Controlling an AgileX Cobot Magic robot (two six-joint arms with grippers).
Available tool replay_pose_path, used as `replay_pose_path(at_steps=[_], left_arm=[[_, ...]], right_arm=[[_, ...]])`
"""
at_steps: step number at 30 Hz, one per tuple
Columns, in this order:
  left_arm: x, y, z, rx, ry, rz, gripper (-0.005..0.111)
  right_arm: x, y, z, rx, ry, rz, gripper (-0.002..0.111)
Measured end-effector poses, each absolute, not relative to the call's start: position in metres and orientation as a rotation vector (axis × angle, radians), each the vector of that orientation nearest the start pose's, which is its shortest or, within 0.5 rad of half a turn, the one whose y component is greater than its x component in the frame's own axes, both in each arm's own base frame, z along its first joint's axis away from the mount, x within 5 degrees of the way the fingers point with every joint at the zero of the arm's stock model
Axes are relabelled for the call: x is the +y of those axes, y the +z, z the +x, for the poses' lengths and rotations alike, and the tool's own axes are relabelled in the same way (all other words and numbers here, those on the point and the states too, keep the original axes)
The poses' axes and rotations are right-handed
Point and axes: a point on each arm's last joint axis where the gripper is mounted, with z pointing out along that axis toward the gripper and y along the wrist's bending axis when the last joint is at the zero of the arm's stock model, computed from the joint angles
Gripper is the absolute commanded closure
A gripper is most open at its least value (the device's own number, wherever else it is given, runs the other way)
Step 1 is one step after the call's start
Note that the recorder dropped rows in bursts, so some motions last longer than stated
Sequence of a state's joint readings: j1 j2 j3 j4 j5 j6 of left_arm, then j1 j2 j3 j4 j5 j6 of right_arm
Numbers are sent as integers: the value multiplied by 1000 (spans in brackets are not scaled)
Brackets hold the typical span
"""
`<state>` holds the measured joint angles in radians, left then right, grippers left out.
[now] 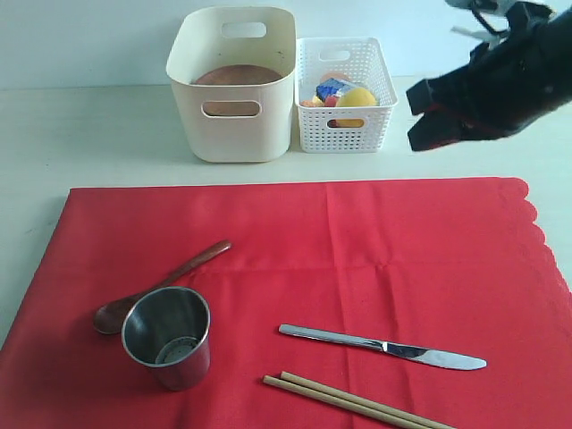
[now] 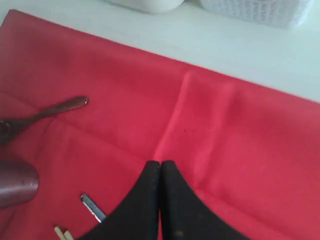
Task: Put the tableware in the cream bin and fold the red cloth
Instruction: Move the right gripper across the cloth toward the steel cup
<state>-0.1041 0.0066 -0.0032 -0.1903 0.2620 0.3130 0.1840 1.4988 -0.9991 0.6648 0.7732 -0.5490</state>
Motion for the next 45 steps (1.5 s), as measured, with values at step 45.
replay_pose_path(at_steps=[45], left_arm=[[-10, 191, 55, 1728, -24, 239, 105]], right_arm=[[139, 188, 217, 2620, 714, -749, 108]])
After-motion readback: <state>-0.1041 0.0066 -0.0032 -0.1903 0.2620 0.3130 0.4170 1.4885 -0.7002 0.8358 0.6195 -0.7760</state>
